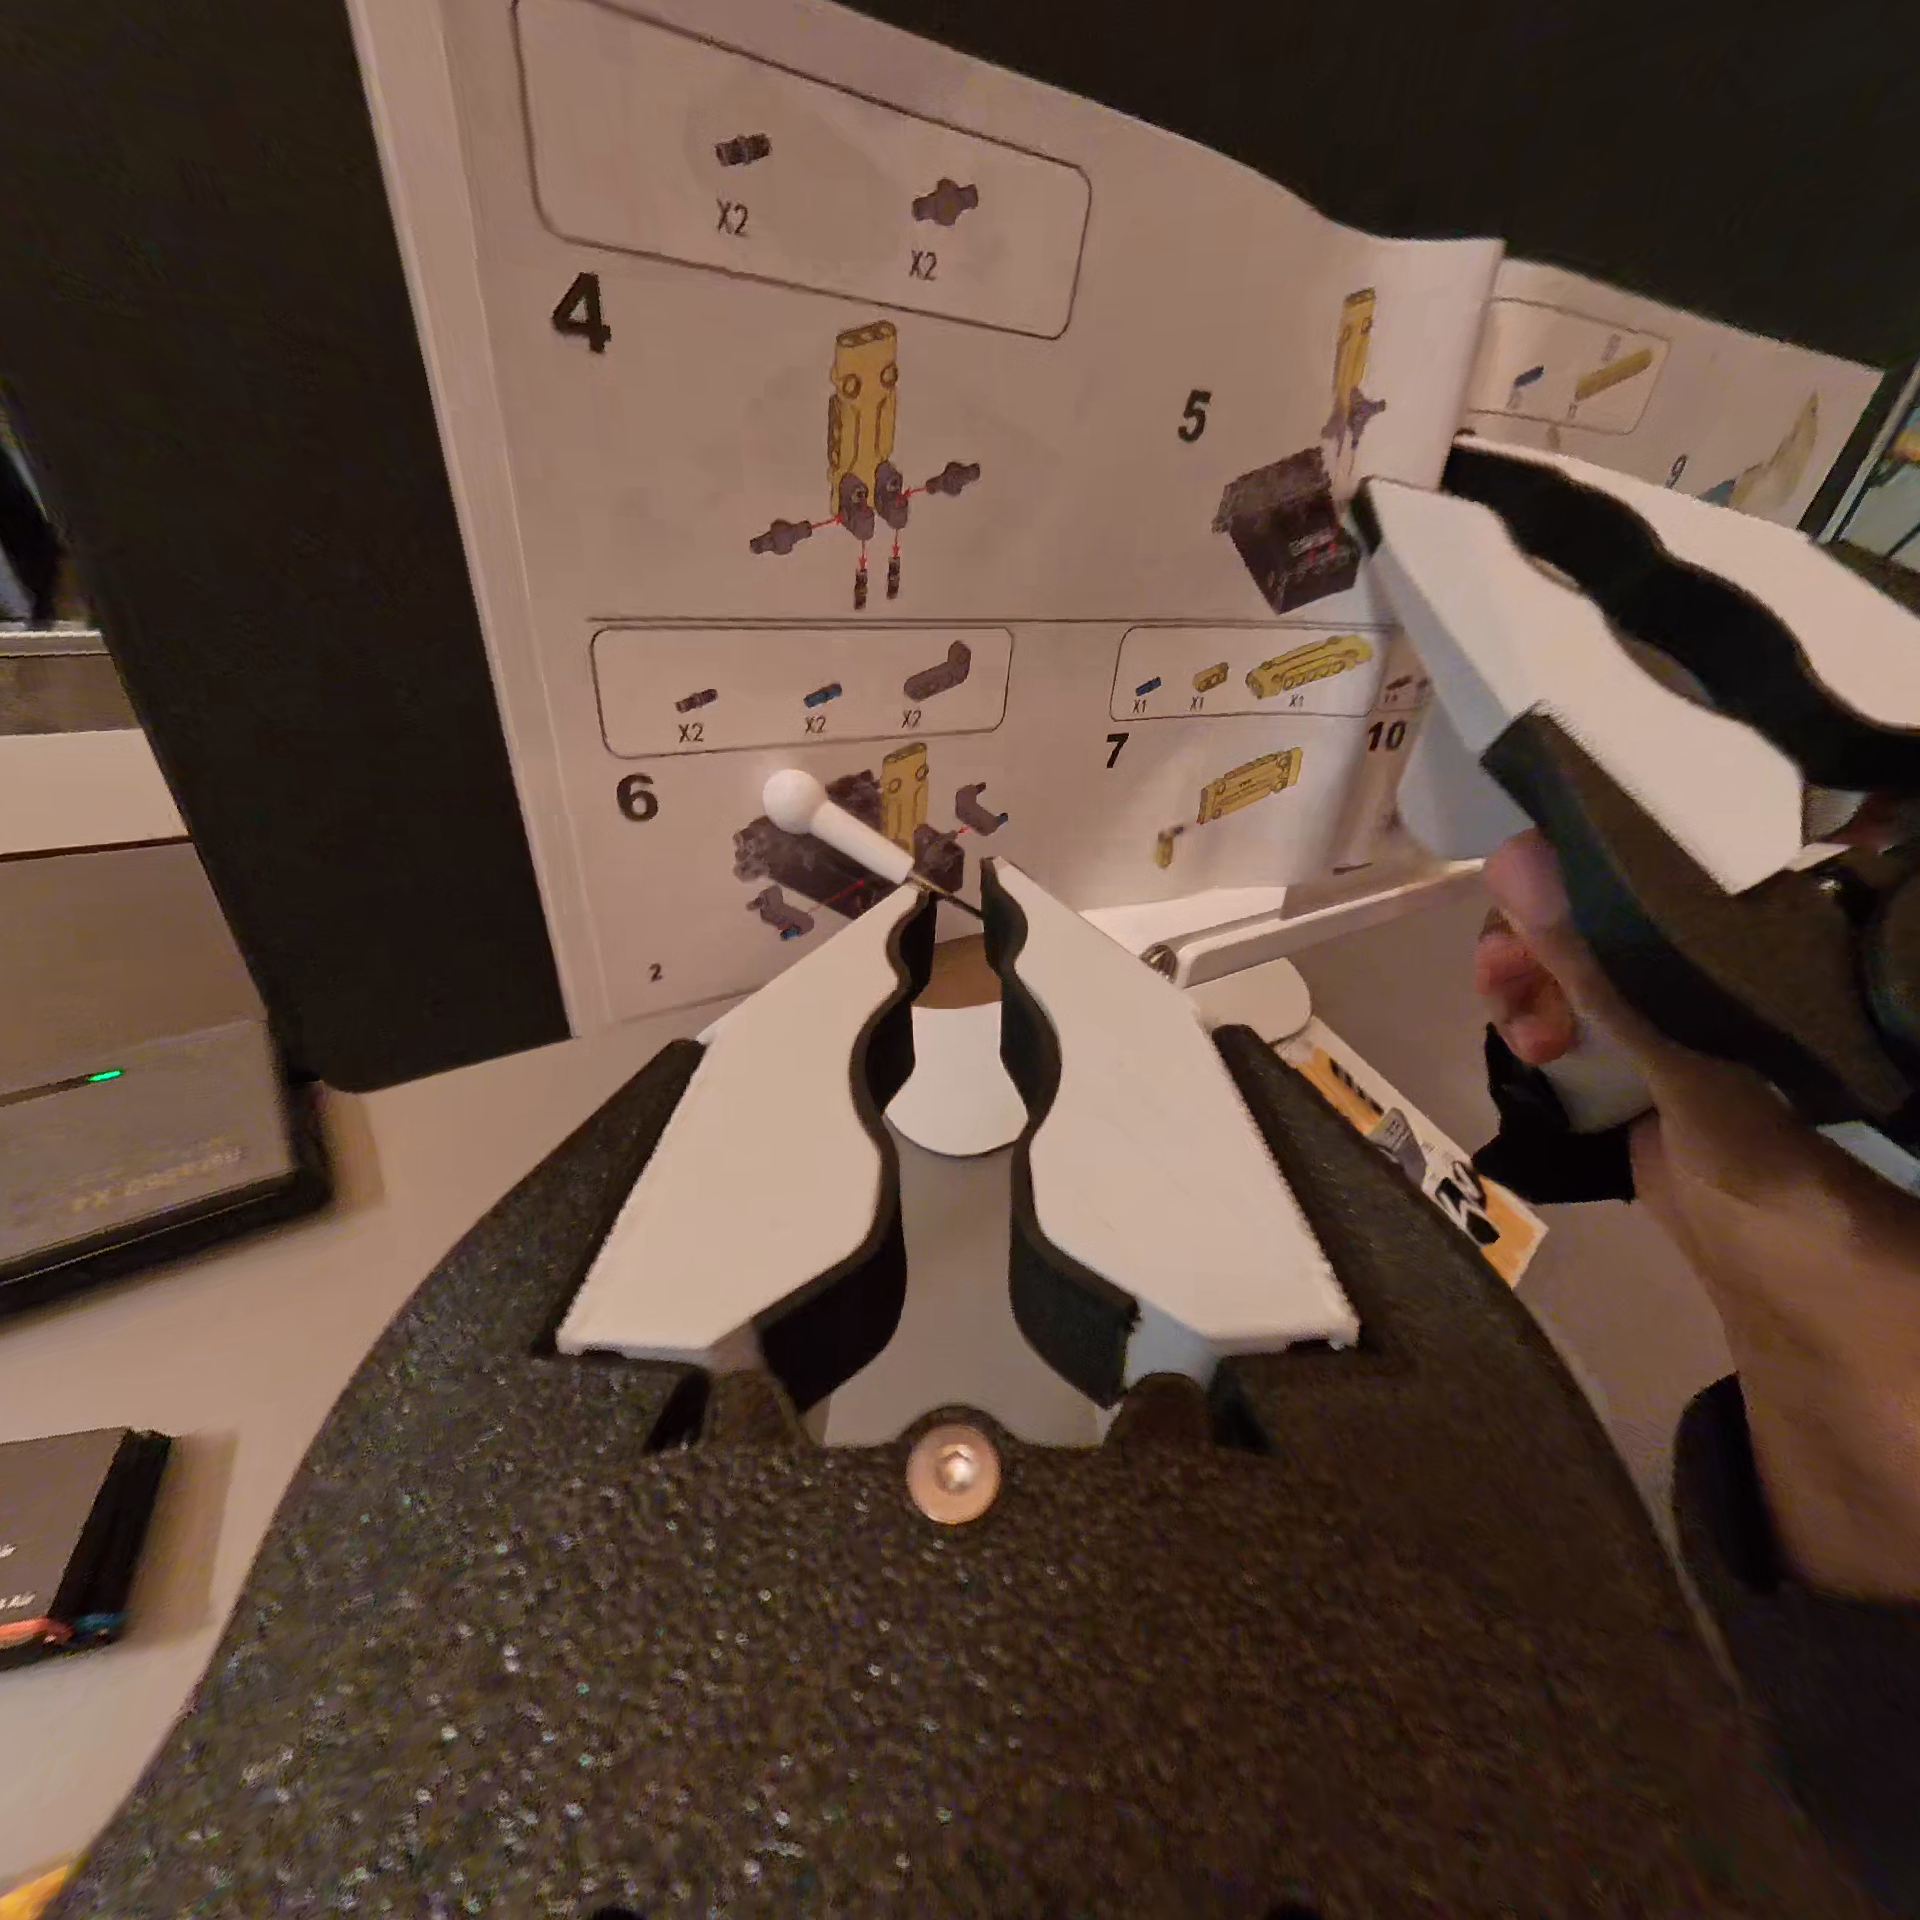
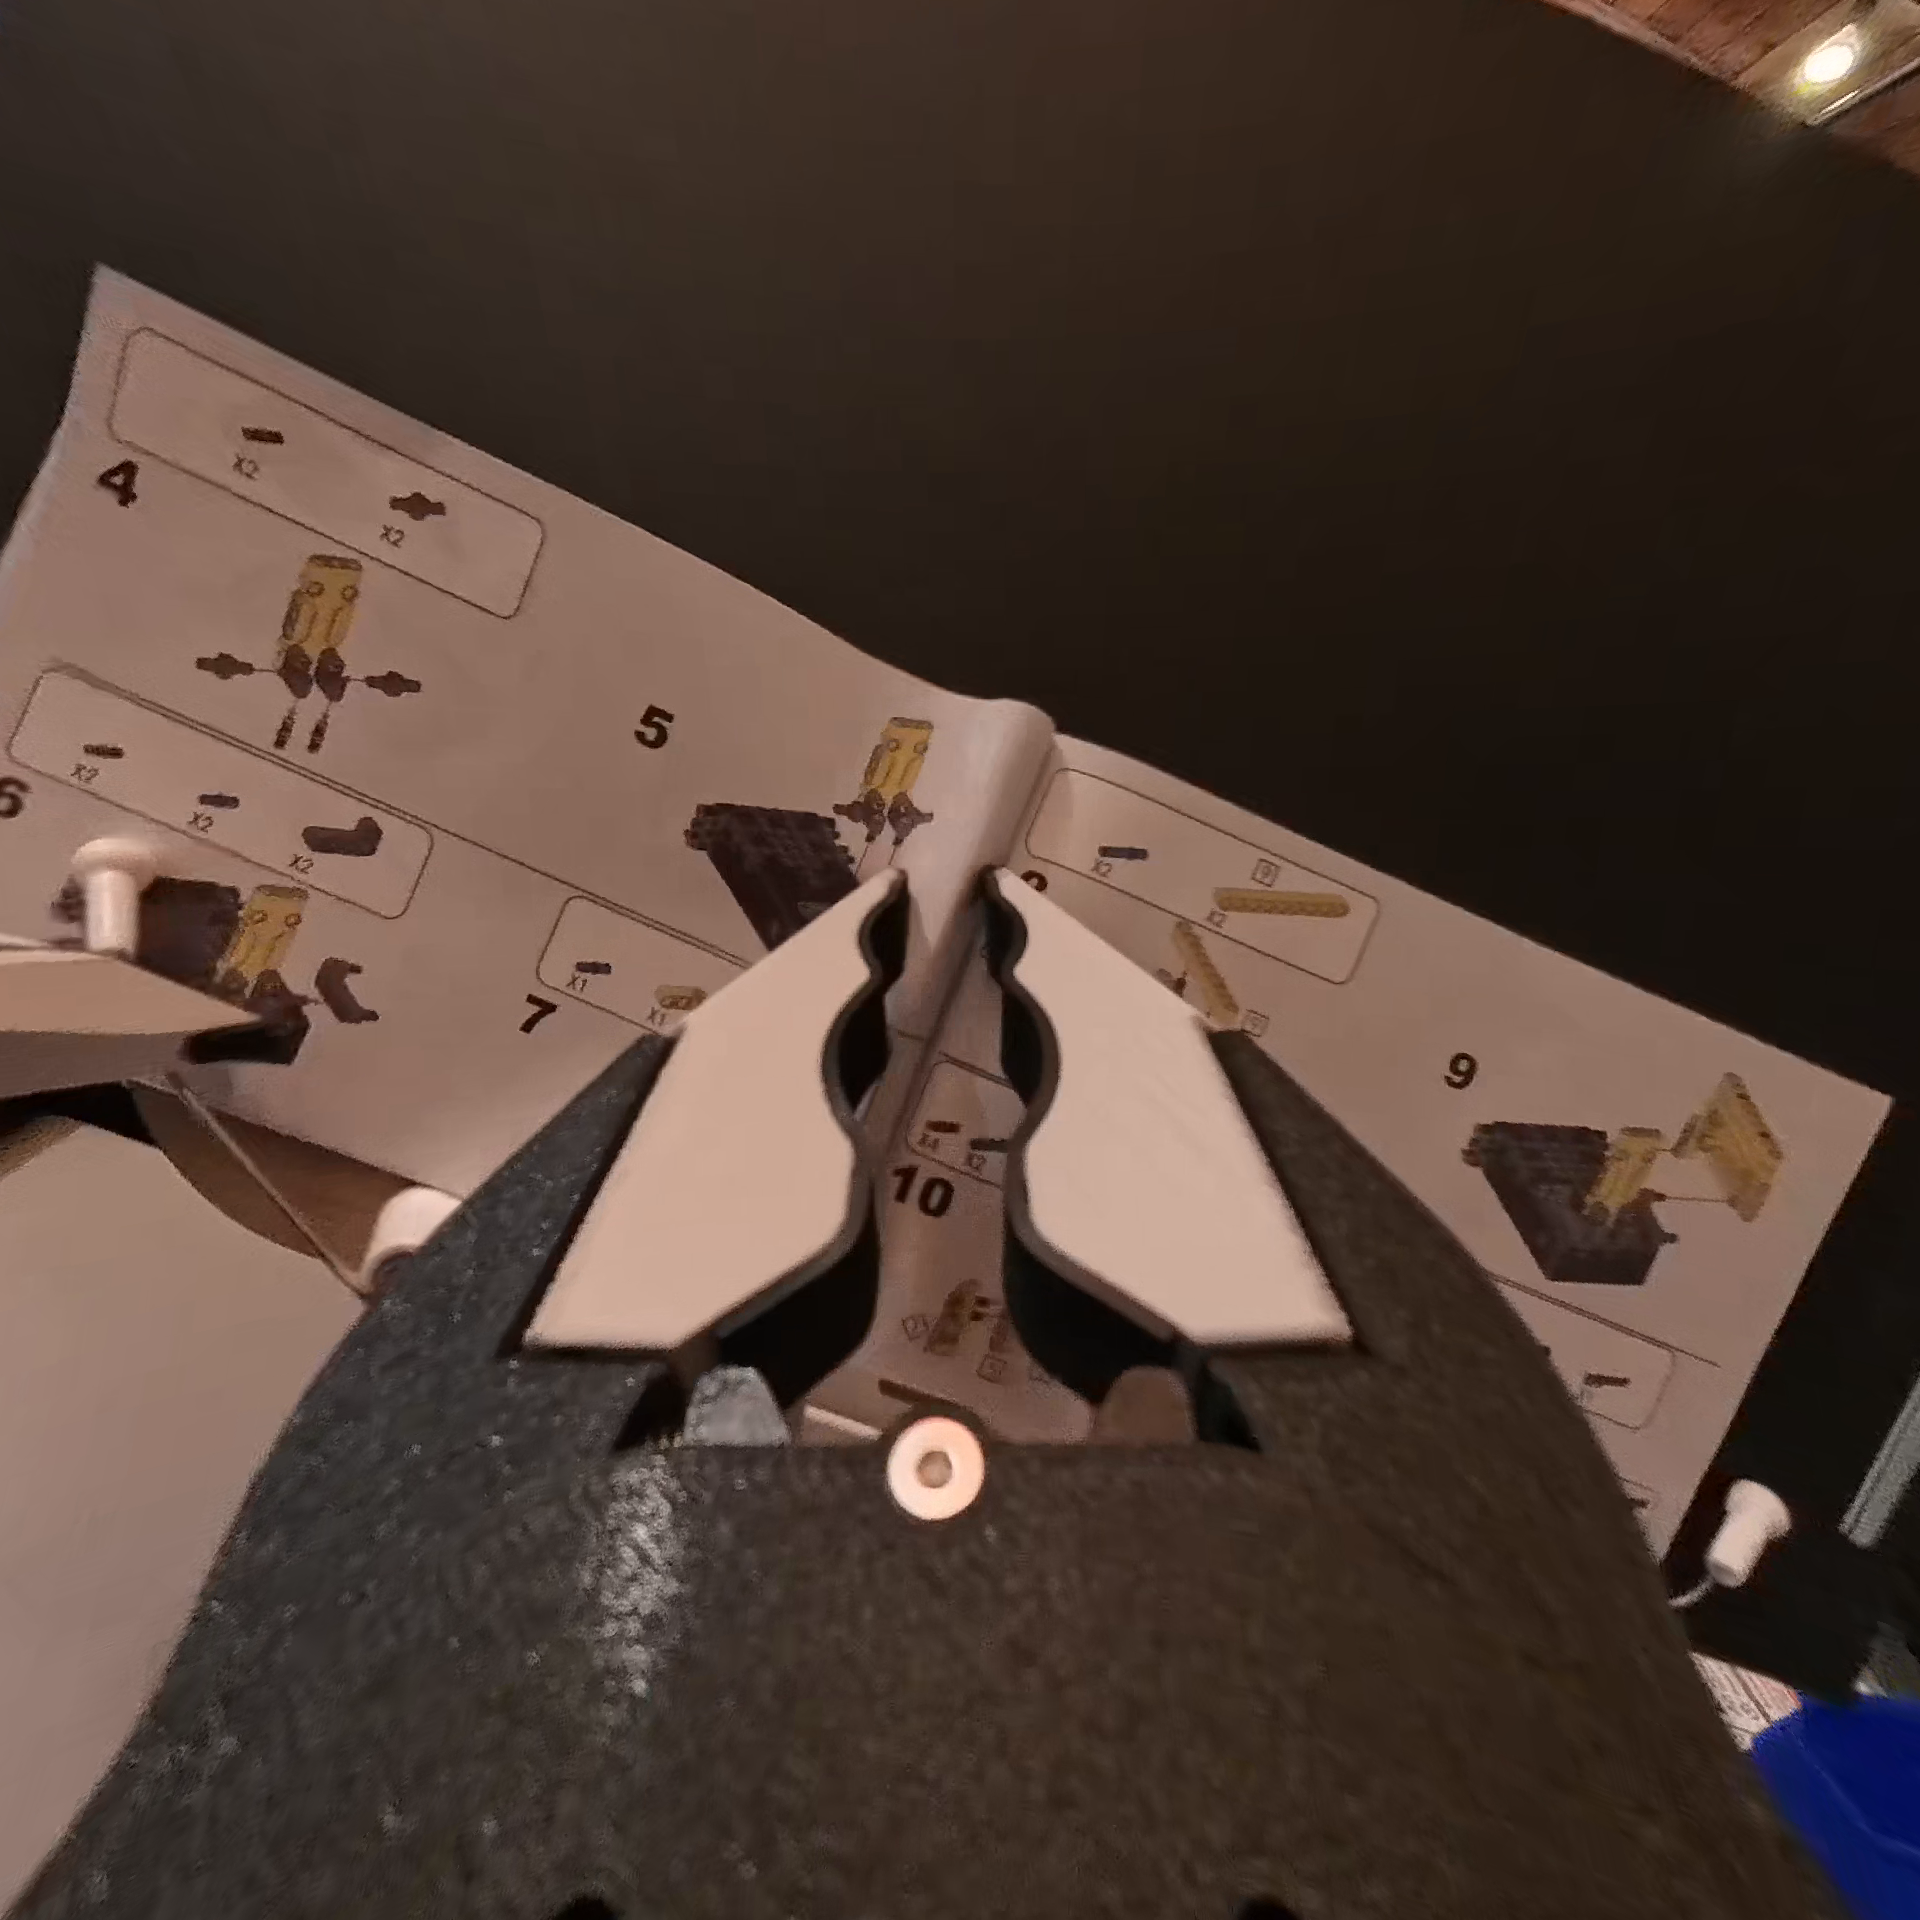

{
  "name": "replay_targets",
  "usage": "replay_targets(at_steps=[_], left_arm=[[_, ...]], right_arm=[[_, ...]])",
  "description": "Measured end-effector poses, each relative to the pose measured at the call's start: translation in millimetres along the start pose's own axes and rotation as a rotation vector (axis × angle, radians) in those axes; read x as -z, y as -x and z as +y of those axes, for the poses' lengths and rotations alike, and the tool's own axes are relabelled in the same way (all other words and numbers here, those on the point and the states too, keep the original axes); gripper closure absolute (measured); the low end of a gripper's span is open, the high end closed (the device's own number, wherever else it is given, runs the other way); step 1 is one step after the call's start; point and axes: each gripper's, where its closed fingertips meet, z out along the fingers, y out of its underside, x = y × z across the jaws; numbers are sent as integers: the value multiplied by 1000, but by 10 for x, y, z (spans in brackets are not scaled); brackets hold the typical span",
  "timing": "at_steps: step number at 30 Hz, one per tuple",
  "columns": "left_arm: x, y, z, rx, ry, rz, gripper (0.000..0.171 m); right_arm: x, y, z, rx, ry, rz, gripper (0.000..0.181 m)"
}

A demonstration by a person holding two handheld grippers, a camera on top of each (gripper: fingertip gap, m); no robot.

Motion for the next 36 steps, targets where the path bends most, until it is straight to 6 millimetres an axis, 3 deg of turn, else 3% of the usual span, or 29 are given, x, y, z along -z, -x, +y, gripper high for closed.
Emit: replay_targets(at_steps=[8, 15, 19, 22, 25, 27, 29, 33, 36], left_arm=[[20, 12, 41, 9, 26, 15, 164], [18, 11, 46, 33, 24, 33, 164], [17, 14, 45, 33, 21, 34, 164], [16, 14, 46, 49, 20, 46, 164], [13, 16, 46, 57, 18, 53, 164], [12, 16, 45, 58, 17, 54, 164], [11, 16, 43, 61, 16, 57, 164], [13, 14, 43, 68, 16, 62, 164], [15, 14, 46, 73, 16, 66, 164]], right_arm=[[56, -60, -7, -195, 22, -129, 175], [102, -193, 22, -825, -1, -355, 177], [123, -199, 11, -942, -2, -429, 177], [141, -234, -6, -898, -5, -408, 176], [271, -358, -251, -741, -151, -355, 169], [404, -295, -430, -599, -222, -383, 160], [468, -137, -474, -464, -205, -410, 149], [345, 152, -254, -170, -42, -312, 113], [225, 318, -73, 79, 27, -186, 107]])
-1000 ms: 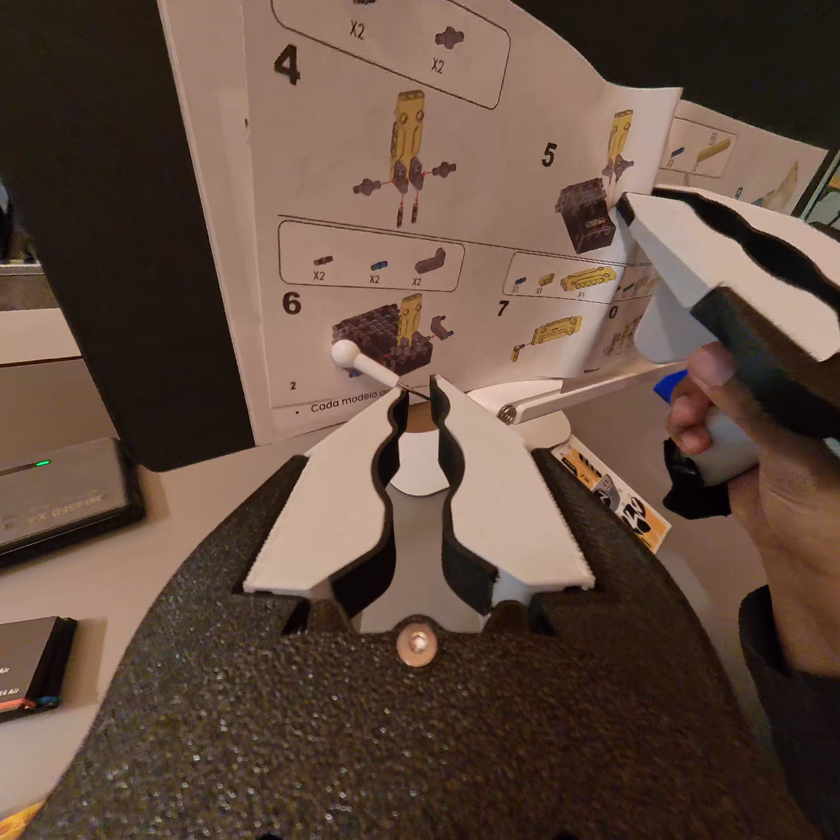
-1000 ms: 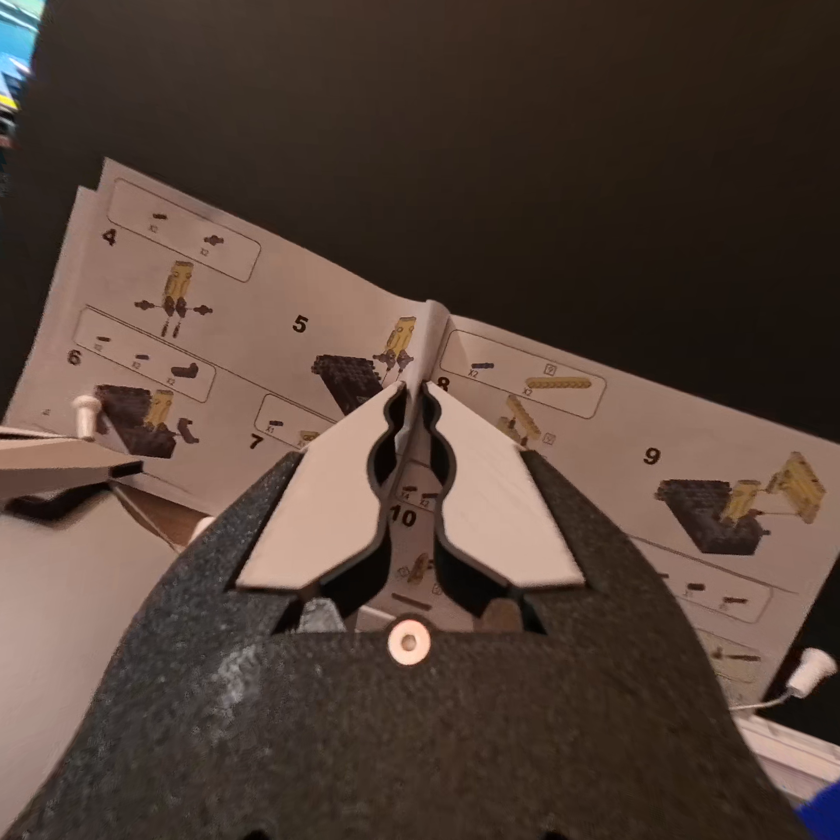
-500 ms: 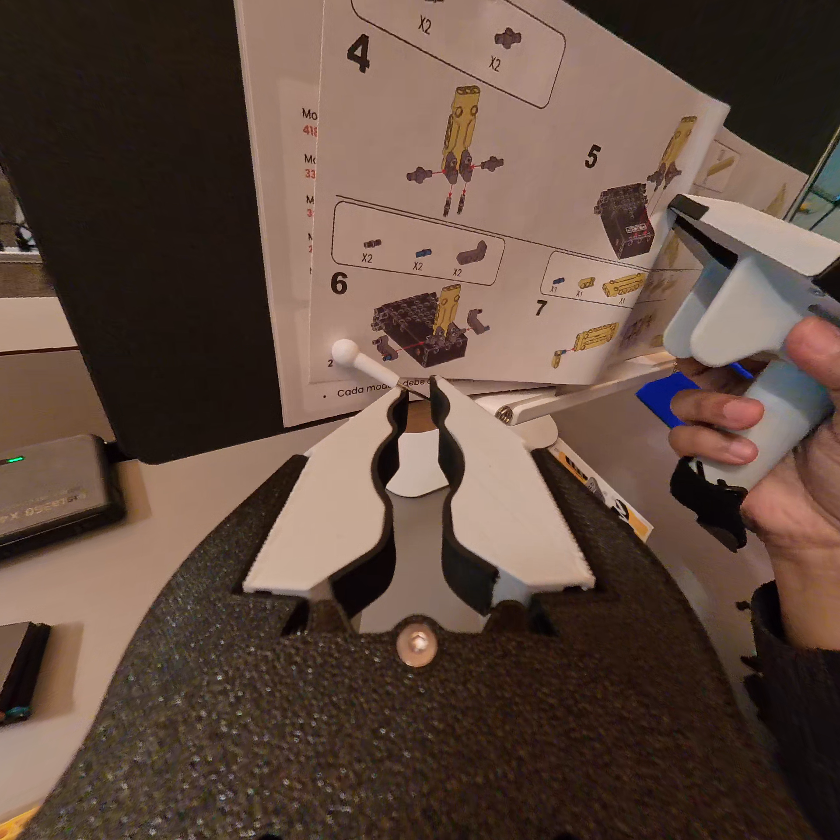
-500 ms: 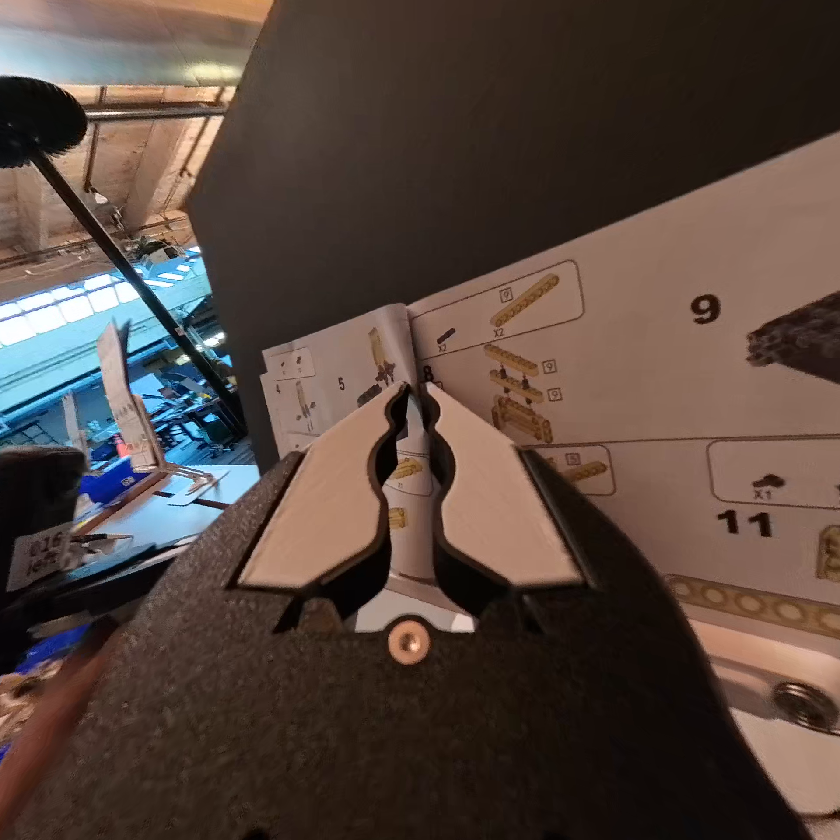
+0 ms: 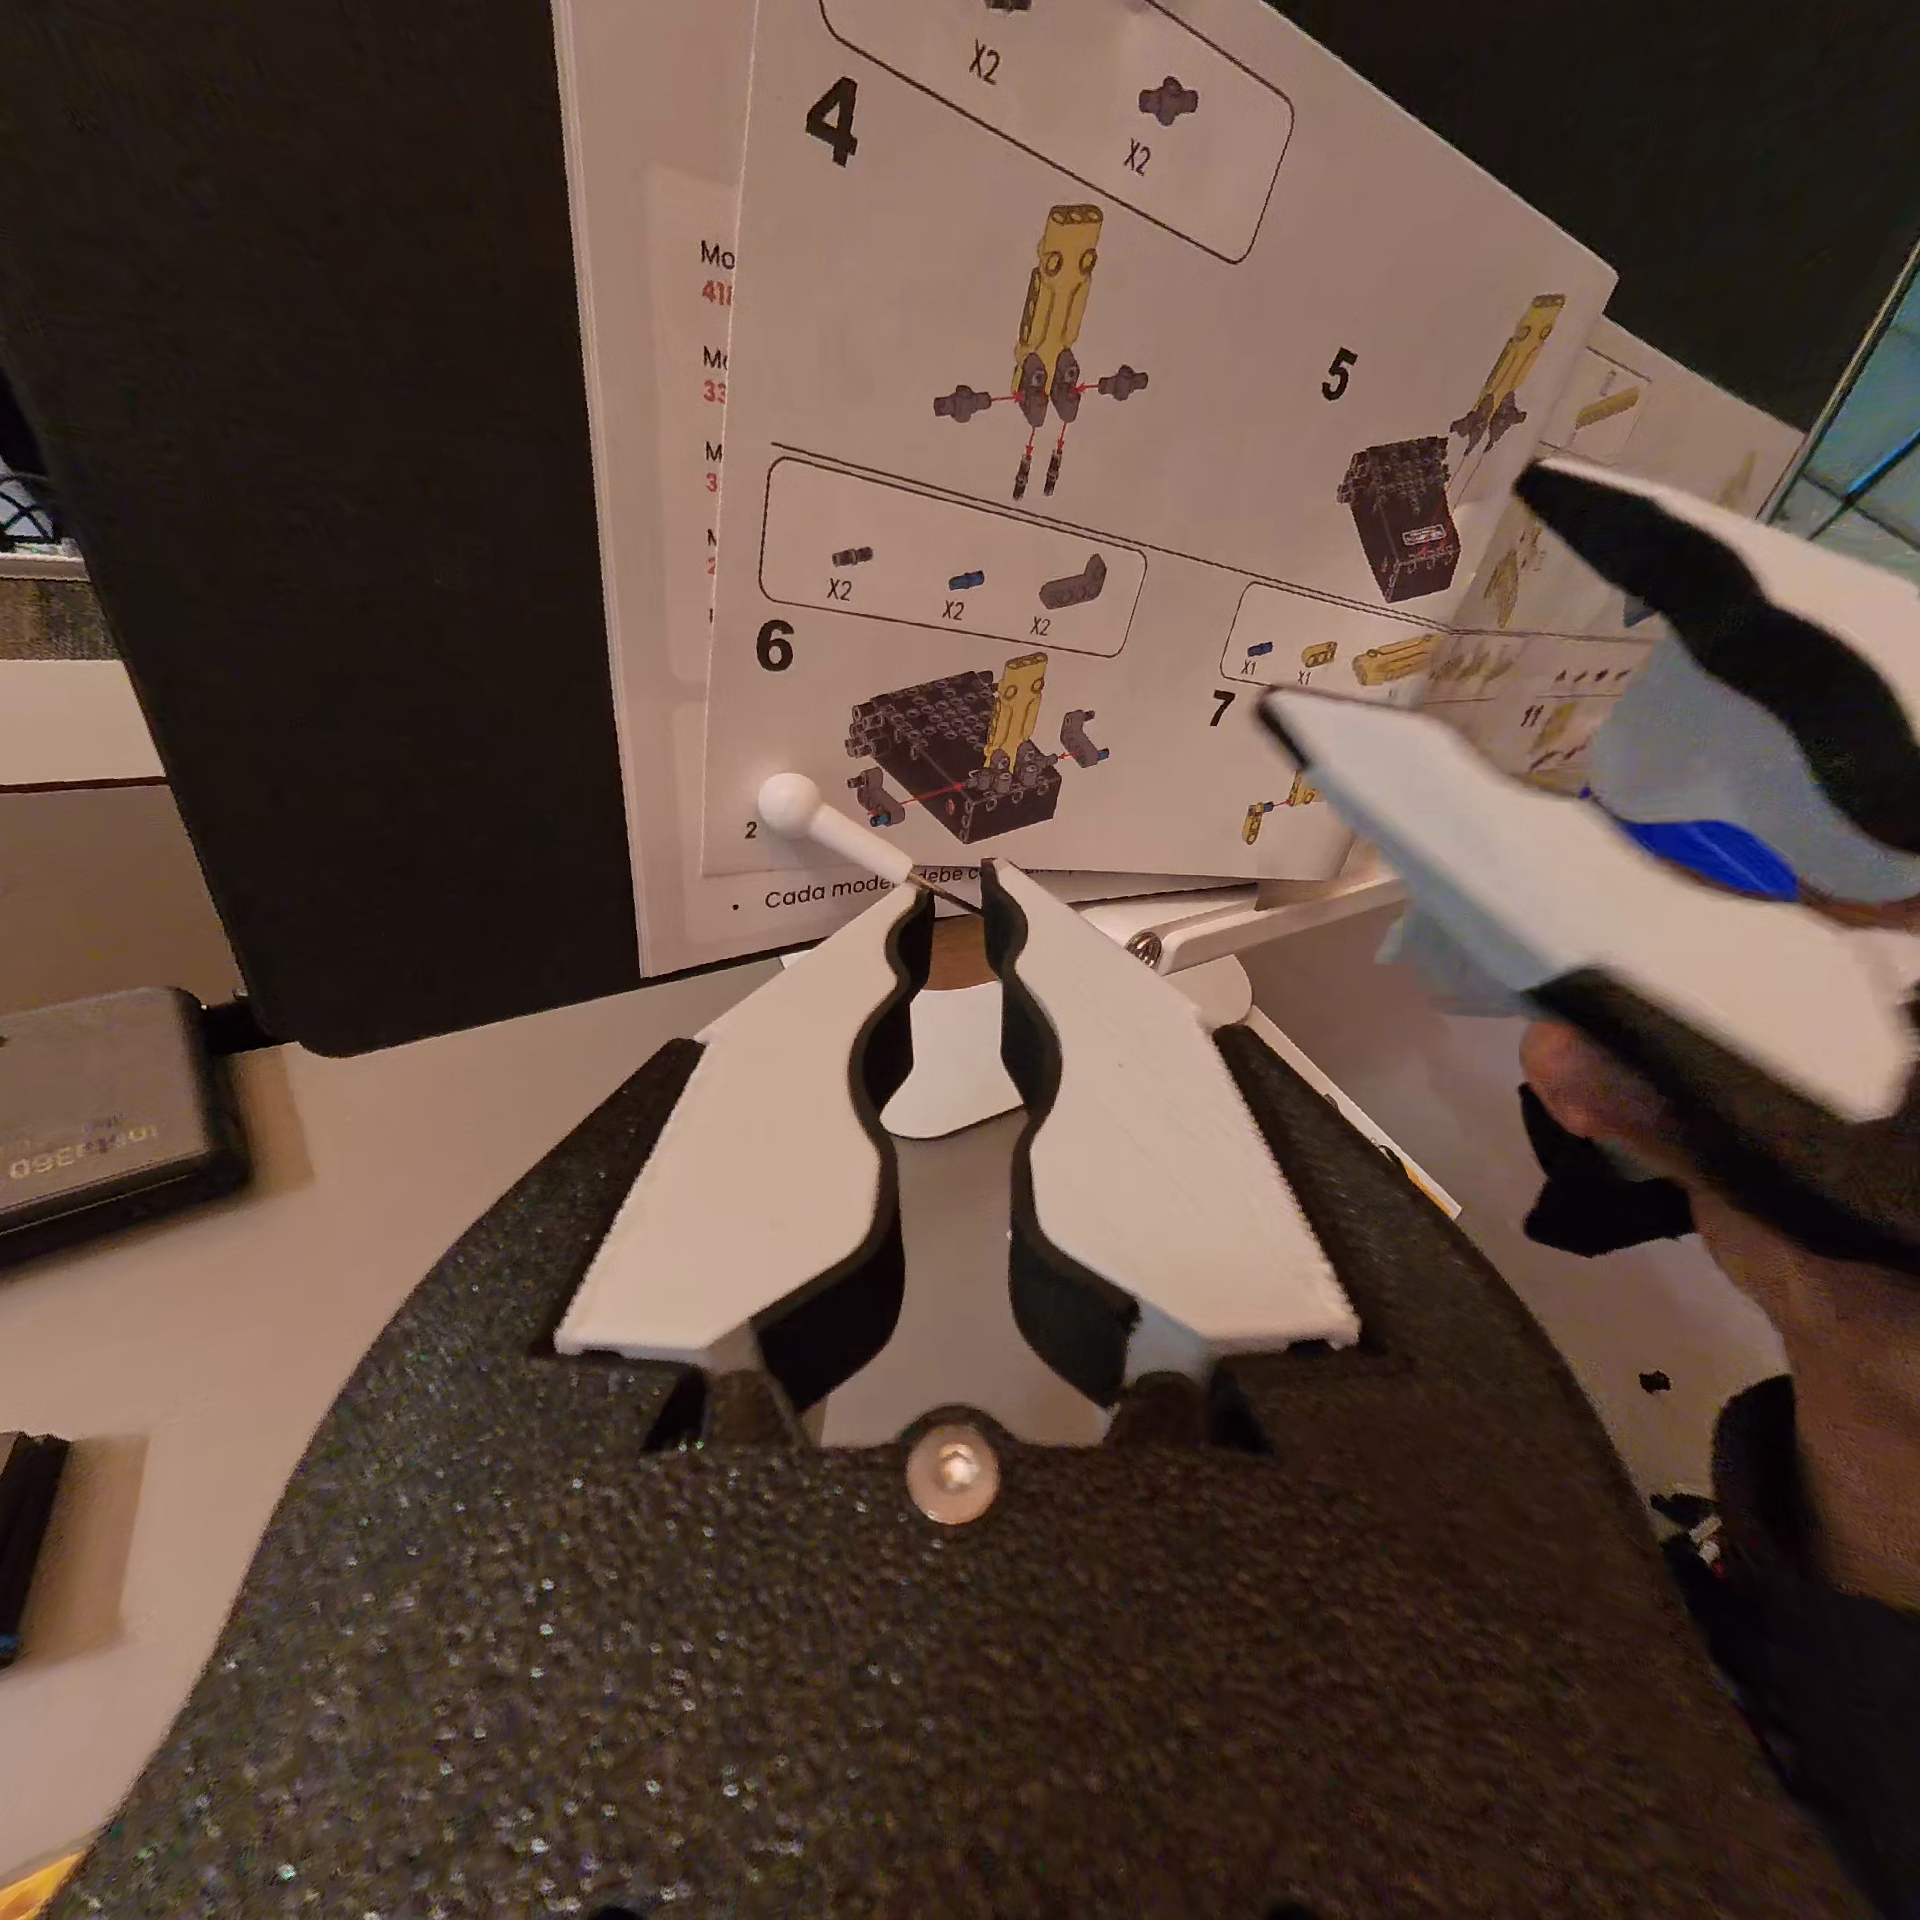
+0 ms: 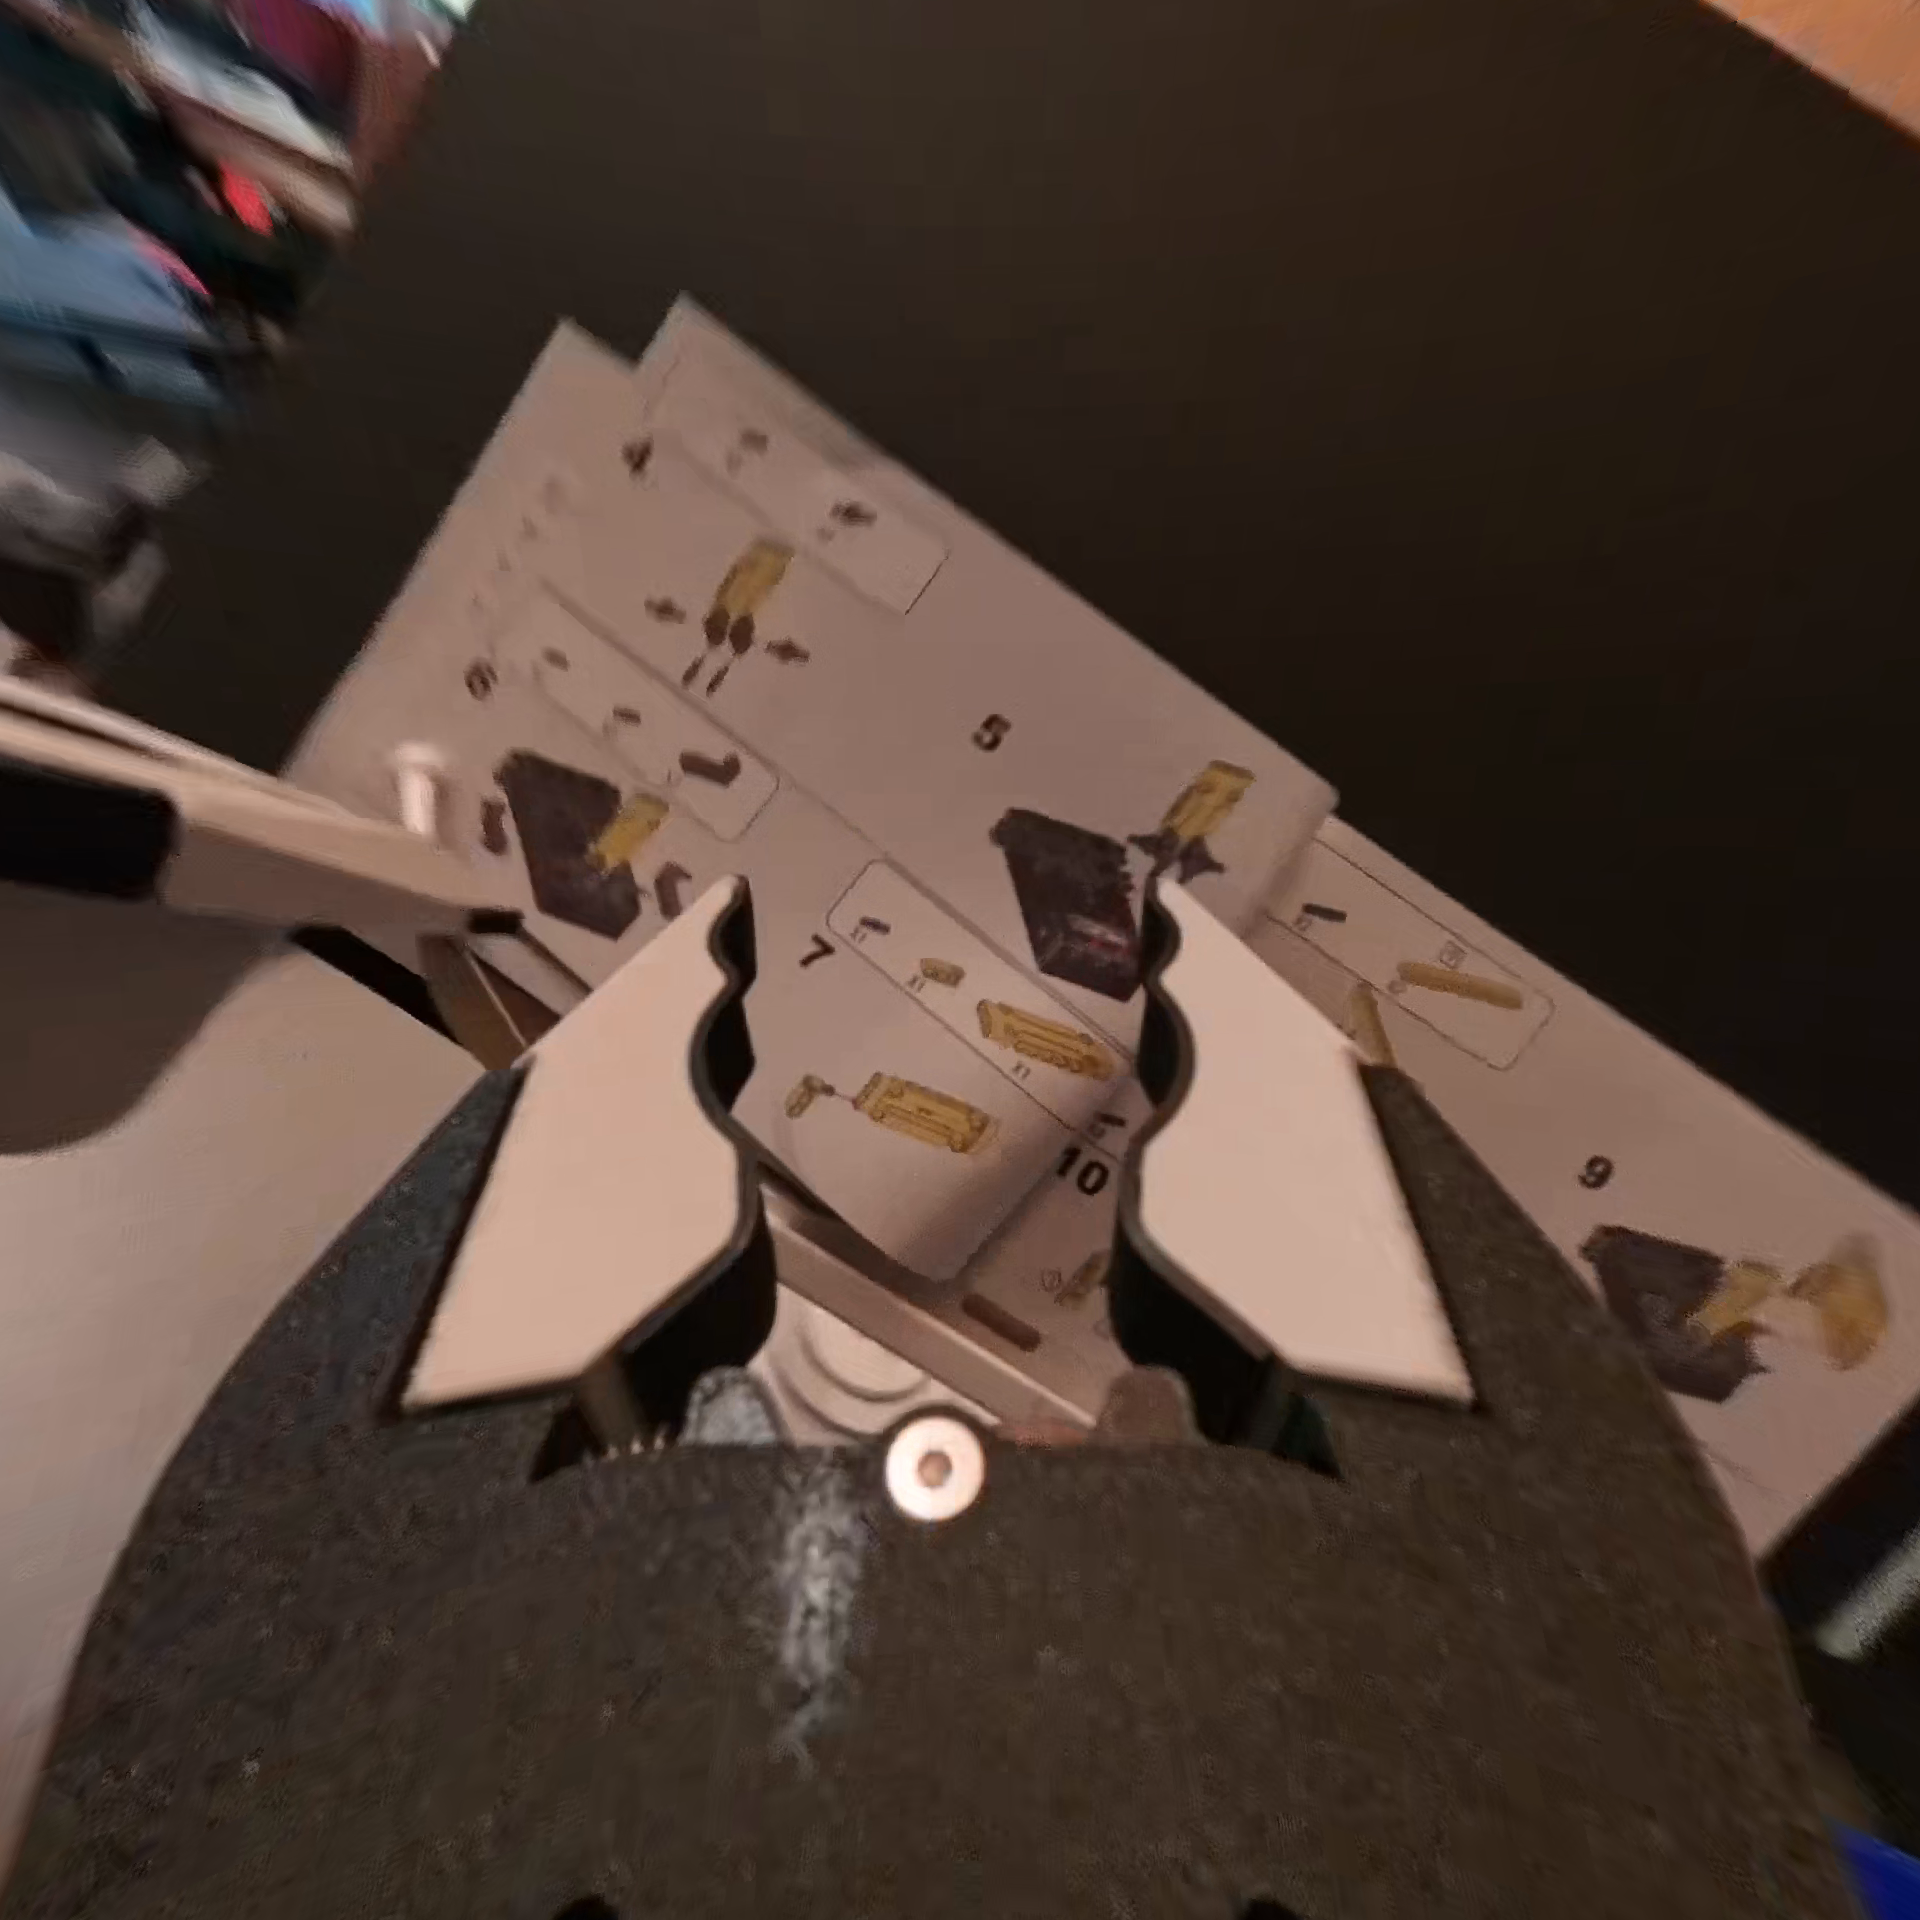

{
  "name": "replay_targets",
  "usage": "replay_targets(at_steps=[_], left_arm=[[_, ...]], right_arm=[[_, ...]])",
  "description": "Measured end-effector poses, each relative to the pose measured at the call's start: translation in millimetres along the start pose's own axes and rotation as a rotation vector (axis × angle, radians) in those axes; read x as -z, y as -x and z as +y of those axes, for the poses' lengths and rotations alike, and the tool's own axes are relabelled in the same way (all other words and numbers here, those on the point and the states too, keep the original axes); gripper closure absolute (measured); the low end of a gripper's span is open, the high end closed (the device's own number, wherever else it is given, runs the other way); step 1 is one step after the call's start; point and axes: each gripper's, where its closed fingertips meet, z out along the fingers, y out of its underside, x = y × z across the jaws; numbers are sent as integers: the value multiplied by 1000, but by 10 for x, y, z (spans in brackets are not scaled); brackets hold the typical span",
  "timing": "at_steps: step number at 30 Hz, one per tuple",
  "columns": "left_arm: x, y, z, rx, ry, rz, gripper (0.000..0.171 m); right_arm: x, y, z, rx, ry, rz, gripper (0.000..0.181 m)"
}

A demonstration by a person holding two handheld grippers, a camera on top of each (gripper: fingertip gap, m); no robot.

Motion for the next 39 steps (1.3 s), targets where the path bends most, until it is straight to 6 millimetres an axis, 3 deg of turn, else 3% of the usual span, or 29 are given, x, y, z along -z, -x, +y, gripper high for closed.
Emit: replay_targets(at_steps=[3, 6, 18, 24, 30, 35, 39], left_arm=[[0, 2, 1, -2, 2, 0, 164], [-1, 9, 0, 2, 0, 2, 164], [-2, 11, -3, 7, -4, 2, 164], [-1, 9, -10, -6, -10, -8, 164], [-3, 10, -9, 2, -9, -2, 164], [-4, 9, -14, 0, -11, -4, 164], [-4, 11, -12, 9, -9, 4, 164]], right_arm=[[-107, 29, 146, 224, 56, 164, 107], [-112, 49, 139, 298, 26, 227, 111], [-41, -376, 339, 97, 128, 213, 105], [-6, -501, 359, 100, 139, 230, 104], [41, -609, 429, -32, 157, 158, 99], [78, -579, 287, 65, 126, 189, 108], [78, -365, 61, 186, 53, 184, 110]])
